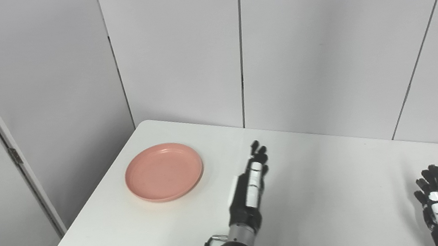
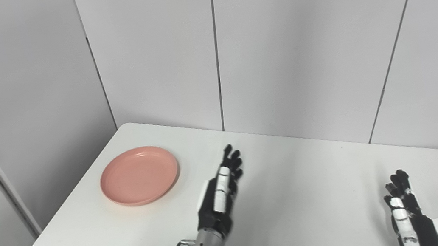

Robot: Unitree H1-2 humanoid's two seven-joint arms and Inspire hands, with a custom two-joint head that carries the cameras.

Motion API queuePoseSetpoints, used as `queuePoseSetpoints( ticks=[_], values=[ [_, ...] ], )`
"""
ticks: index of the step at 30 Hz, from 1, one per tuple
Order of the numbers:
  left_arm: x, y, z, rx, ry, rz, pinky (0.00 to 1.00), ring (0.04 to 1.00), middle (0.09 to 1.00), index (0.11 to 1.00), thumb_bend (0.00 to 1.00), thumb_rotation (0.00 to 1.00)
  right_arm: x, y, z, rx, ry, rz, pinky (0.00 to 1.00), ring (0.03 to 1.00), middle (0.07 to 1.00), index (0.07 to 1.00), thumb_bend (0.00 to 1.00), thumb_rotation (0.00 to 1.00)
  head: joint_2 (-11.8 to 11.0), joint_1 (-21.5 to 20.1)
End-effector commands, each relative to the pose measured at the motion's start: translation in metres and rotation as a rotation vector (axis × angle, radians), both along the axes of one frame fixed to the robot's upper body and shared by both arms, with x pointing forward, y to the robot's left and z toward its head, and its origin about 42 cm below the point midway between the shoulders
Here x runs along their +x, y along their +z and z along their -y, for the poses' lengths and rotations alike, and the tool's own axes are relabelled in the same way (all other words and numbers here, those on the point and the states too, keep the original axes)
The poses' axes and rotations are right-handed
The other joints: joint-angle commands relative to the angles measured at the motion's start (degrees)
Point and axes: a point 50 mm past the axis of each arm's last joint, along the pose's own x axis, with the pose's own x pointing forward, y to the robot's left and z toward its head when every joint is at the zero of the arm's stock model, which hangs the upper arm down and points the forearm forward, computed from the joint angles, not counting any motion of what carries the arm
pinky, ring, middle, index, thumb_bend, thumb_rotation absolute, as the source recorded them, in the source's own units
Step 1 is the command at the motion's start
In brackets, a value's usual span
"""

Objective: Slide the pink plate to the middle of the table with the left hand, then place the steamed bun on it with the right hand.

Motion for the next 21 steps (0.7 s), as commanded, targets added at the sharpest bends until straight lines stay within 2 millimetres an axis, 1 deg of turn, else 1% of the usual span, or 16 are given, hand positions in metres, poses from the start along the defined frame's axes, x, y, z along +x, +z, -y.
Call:
queuePoseSetpoints(
  ticks=[1, 5, 8, 11, 13, 21],
  values=[
    [0.013, 0.035, -0.008, -0.008, 0.021, 0.110, 1.00, 0.961, 0.958, 0.967, 0.70, 1.00, -0.013, -0.021, 0.009, 0.012, -0.021, -0.046, 1.00, 1.000, 1.000, 1.000, 0.55, 0.83, -0.1, -0.2],
    [0.016, 0.051, -0.032, 0.003, 0.052, 0.133, 1.00, 0.957, 0.946, 0.944, 0.74, 1.00, -0.012, -0.022, 0.008, 0.020, -0.019, -0.039, 1.00, 1.000, 1.000, 1.000, 0.55, 0.82, -0.4, -0.3],
    [0.018, 0.061, -0.051, 0.017, 0.092, 0.149, 1.00, 0.944, 0.930, 0.931, 0.74, 1.00, -0.011, -0.023, 0.008, 0.017, -0.020, -0.036, 1.00, 1.000, 1.000, 1.000, 0.55, 0.84, -0.5, -0.3],
    [0.020, 0.068, -0.069, 0.024, 0.135, 0.159, 1.00, 0.911, 0.902, 0.907, 0.75, 1.00, -0.011, -0.022, 0.008, 0.015, -0.019, -0.042, 1.00, 1.000, 1.000, 1.000, 0.56, 0.84, -0.6, -0.2],
    [0.022, 0.073, -0.083, 0.031, 0.167, 0.157, 0.98, 0.889, 0.882, 0.887, 0.76, 1.00, -0.011, -0.022, 0.008, 0.011, -0.018, -0.041, 1.00, 1.000, 1.000, 1.000, 0.56, 0.84, -0.6, -0.2],
    [0.026, 0.083, -0.118, 0.022, 0.246, 0.168, 0.91, 0.818, 0.817, 0.834, 0.75, 1.00, -0.011, -0.024, 0.009, 0.013, -0.013, -0.052, 1.00, 1.000, 1.000, 1.000, 0.57, 0.84, -0.7, 0.3]
  ],
)
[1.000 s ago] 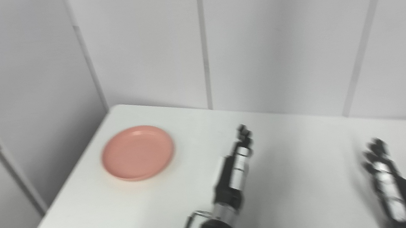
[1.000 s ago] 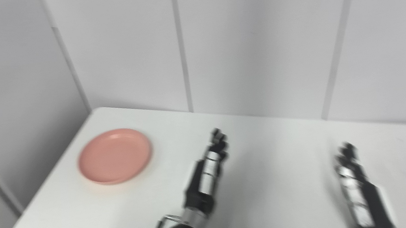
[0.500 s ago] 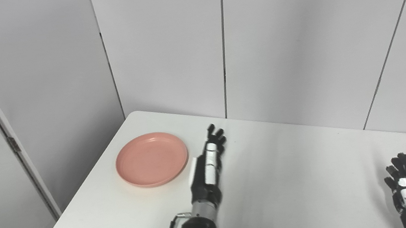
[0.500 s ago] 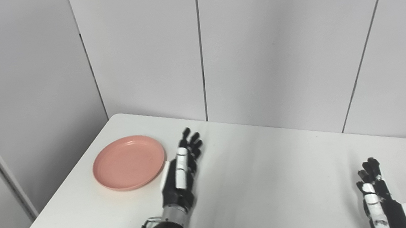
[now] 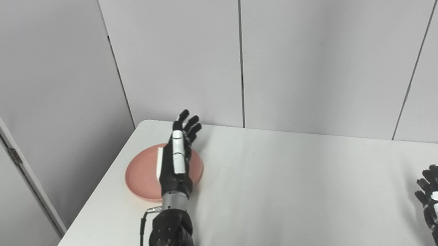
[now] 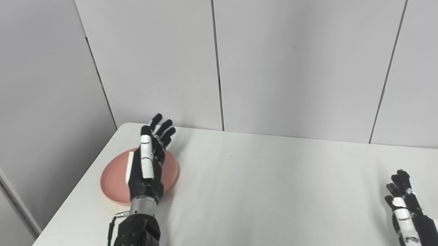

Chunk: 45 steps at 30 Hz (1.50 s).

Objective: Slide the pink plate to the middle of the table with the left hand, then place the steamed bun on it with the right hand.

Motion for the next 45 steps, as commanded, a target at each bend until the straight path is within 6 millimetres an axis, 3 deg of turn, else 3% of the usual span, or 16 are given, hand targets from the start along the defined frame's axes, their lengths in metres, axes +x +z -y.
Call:
queuePoseSetpoints(
  ticks=[1, 14, 17, 22, 30, 38, 45],
  values=[
    [0.011, 0.029, -0.009, 0.018, 0.013, 0.078, 0.91, 0.809, 0.809, 0.826, 0.75, 1.00, -0.012, -0.023, 0.008, 0.008, -0.014, -0.047, 1.00, 1.000, 1.000, 1.000, 0.57, 0.84, 0.0, 0.0],
    [0.009, 0.032, -0.069, 0.111, 0.171, 0.035, 0.90, 0.775, 0.775, 0.773, 0.72, 1.00, -0.011, -0.023, 0.009, 0.013, -0.019, -0.036, 1.00, 1.000, 1.000, 1.000, 0.55, 0.84, -0.3, 0.8],
    [0.008, 0.029, -0.083, 0.126, 0.204, 0.026, 0.87, 0.768, 0.763, 0.761, 0.69, 1.00, -0.011, -0.023, 0.009, 0.014, -0.019, -0.040, 1.00, 1.000, 1.000, 1.000, 0.59, 0.85, -0.4, 0.9],
    [0.010, 0.021, -0.101, 0.130, 0.259, 0.012, 0.86, 0.743, 0.742, 0.743, 0.69, 1.00, -0.010, -0.024, 0.010, 0.013, -0.017, -0.035, 1.00, 1.000, 1.000, 1.000, 0.56, 0.85, -0.4, 1.1],
    [0.011, 0.010, -0.122, 0.123, 0.348, -0.024, 0.84, 0.738, 0.730, 0.739, 0.71, 1.00, -0.011, -0.024, 0.011, 0.011, -0.013, -0.045, 1.00, 1.000, 1.000, 1.000, 0.54, 0.85, -0.5, 1.2],
    [0.013, -0.004, -0.139, 0.112, 0.431, -0.041, 0.82, 0.732, 0.722, 0.721, 0.66, 1.00, -0.011, -0.024, 0.011, 0.014, -0.011, -0.045, 1.00, 1.000, 1.000, 1.000, 0.53, 0.85, -0.5, 1.3],
    [0.015, -0.015, -0.144, 0.120, 0.401, -0.084, 0.93, 0.854, 0.823, 0.800, 0.67, 1.00, -0.011, -0.025, 0.012, 0.016, -0.014, -0.035, 1.00, 1.000, 1.000, 1.000, 0.51, 0.86, -0.4, 1.3]
  ],
)
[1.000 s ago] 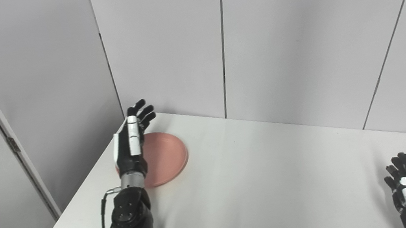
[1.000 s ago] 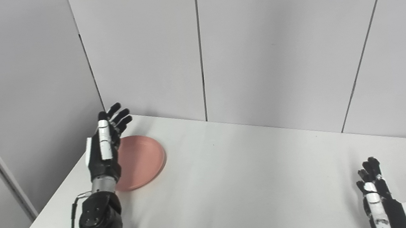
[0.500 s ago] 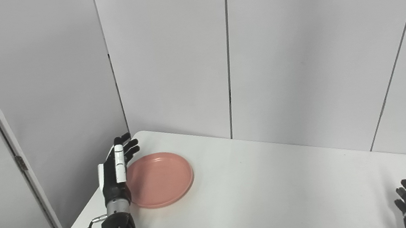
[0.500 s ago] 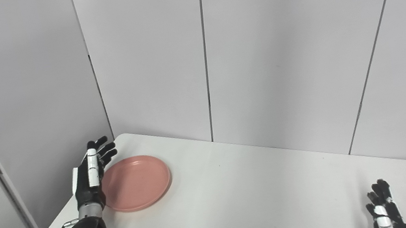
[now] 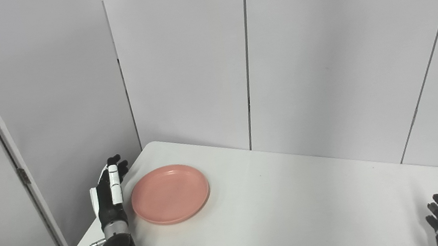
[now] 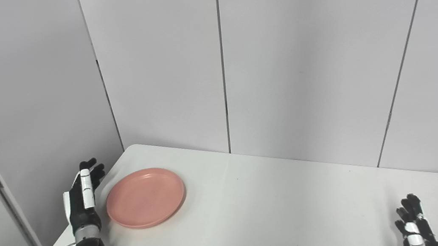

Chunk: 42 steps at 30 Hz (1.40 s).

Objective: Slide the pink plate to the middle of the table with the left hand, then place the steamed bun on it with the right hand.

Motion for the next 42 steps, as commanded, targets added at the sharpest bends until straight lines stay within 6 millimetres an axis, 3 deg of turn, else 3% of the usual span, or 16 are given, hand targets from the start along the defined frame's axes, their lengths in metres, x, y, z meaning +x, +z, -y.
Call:
queuePoseSetpoints(
  ticks=[1, 9, 14, 25, 35, 42],
  values=[
    [0.013, 0.030, -0.010, 0.057, -0.009, 0.078, 0.94, 0.862, 0.827, 0.805, 0.67, 1.00, -0.012, -0.025, 0.011, 0.010, -0.022, -0.039, 1.00, 1.000, 1.000, 1.000, 0.51, 0.86, 0.0, 0.0],
    [0.016, 0.024, -0.004, 0.049, -0.063, -0.025, 0.99, 0.902, 0.862, 0.860, 0.75, 1.00, -0.013, -0.024, 0.011, 0.005, -0.020, -0.042, 1.00, 1.000, 1.000, 1.000, 0.55, 0.86, 0.2, -0.1],
    [0.019, 0.023, 0.011, -0.010, -0.204, -0.051, 1.00, 0.959, 0.904, 0.900, 0.78, 1.00, -0.013, -0.023, 0.010, 0.014, -0.028, -0.040, 1.00, 1.000, 1.000, 1.000, 0.53, 0.85, 0.5, -0.3],
    [0.026, 0.023, 0.043, -0.018, -0.306, -0.104, 1.00, 0.920, 0.904, 0.907, 0.79, 1.00, -0.014, -0.021, 0.010, 0.000, -0.024, -0.042, 1.00, 1.000, 1.000, 1.000, 0.57, 0.87, 0.7, -0.5],
    [0.030, 0.026, 0.064, -0.105, -0.417, -0.112, 0.80, 0.816, 0.822, 0.823, 0.85, 0.95, -0.013, -0.021, 0.007, 0.011, -0.028, -0.047, 1.00, 1.000, 1.000, 1.000, 0.55, 0.85, 1.3, -1.5],
    [0.034, 0.017, 0.090, -0.109, -0.467, -0.116, 0.77, 0.793, 0.808, 0.801, 0.81, 0.97, -0.013, -0.020, 0.004, 0.001, -0.031, -0.039, 1.00, 1.000, 1.000, 1.000, 0.54, 0.86, 2.2, -2.9]
  ],
)
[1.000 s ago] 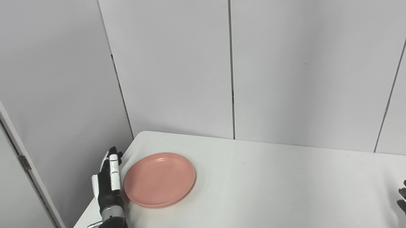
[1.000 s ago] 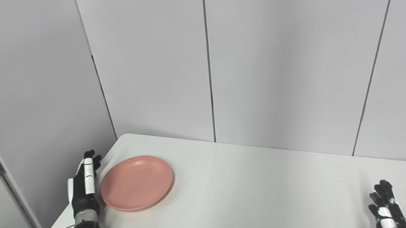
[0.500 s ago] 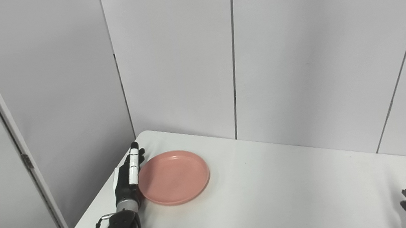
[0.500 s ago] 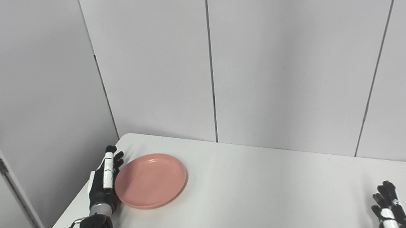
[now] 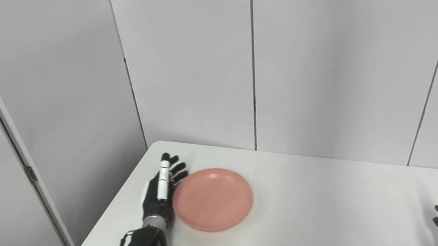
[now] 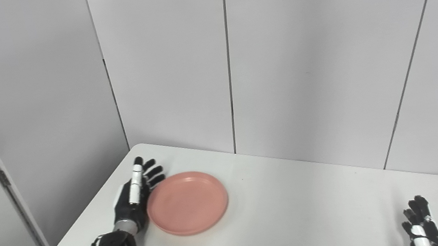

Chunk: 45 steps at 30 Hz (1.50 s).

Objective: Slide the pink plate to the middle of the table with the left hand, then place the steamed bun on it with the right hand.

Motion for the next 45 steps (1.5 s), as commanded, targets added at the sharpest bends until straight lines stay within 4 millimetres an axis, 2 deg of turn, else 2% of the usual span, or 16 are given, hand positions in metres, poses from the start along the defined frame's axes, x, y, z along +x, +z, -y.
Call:
queuePoseSetpoints(
  ticks=[1, 9, 14, 19, 25, 28, 33, 40, 45],
  values=[
    [0.010, 0.009, 0.012, 0.009, -0.034, 0.034, 0.77, 0.796, 0.810, 0.803, 0.80, 0.97, -0.013, -0.021, 0.002, 0.011, -0.019, -0.049, 1.00, 1.000, 1.000, 1.000, 0.53, 0.86, 0.6, -0.9],
    [0.004, 0.004, 0.047, -0.038, -0.140, 0.060, 0.87, 0.806, 0.823, 0.821, 0.79, 0.97, -0.011, -0.015, -0.004, -0.001, -0.003, -0.051, 1.00, 1.000, 1.000, 1.000, 0.52, 0.88, 2.7, -6.3],
    [-0.004, 0.005, 0.065, -0.045, -0.181, 0.061, 0.83, 0.797, 0.815, 0.813, 0.78, 0.95, -0.011, -0.012, -0.007, -0.027, -0.013, -0.028, 1.00, 1.000, 0.997, 1.000, 0.50, 0.81, 4.0, -9.0],
    [-0.011, 0.006, 0.081, -0.056, -0.205, 0.058, 0.79, 0.804, 0.823, 0.825, 0.75, 0.94, -0.010, -0.014, -0.007, -0.038, -0.005, -0.008, 1.00, 0.987, 0.996, 1.000, 0.52, 0.81, 5.2, -10.4],
    [-0.020, 0.003, 0.097, -0.041, -0.277, 0.061, 0.79, 0.818, 0.826, 0.834, 0.74, 0.93, -0.013, -0.009, -0.014, -0.046, -0.017, -0.013, 1.00, 0.959, 0.971, 0.993, 0.56, 0.79, 9.0, -16.0],
    [-0.025, 0.001, 0.107, -0.041, -0.304, 0.072, 0.79, 0.815, 0.827, 0.833, 0.75, 0.93, -0.013, -0.006, -0.018, -0.063, -0.017, -0.015, 0.99, 0.956, 0.968, 0.993, 0.56, 0.80, 10.0, -17.4],
    [-0.035, -0.007, 0.123, -0.069, -0.340, 0.086, 0.81, 0.829, 0.836, 0.846, 0.71, 0.92, -0.011, -0.003, -0.023, -0.075, -0.015, -0.019, 1.00, 0.962, 0.968, 0.991, 0.57, 0.81, 11.6, -20.0],
    [-0.053, -0.010, 0.144, -0.118, -0.407, 0.086, 0.86, 0.855, 0.859, 0.860, 0.73, 0.93, -0.010, 0.002, -0.031, -0.074, -0.024, -0.023, 1.00, 0.952, 0.956, 0.975, 0.59, 0.81, 14.2, -23.5],
    [-0.069, -0.007, 0.158, -0.123, -0.471, 0.088, 0.94, 0.908, 0.914, 0.912, 0.71, 0.96, -0.010, 0.003, -0.037, -0.095, -0.010, -0.015, 1.00, 0.967, 0.963, 0.982, 0.62, 0.82, 14.3, -26.1]
  ],
)
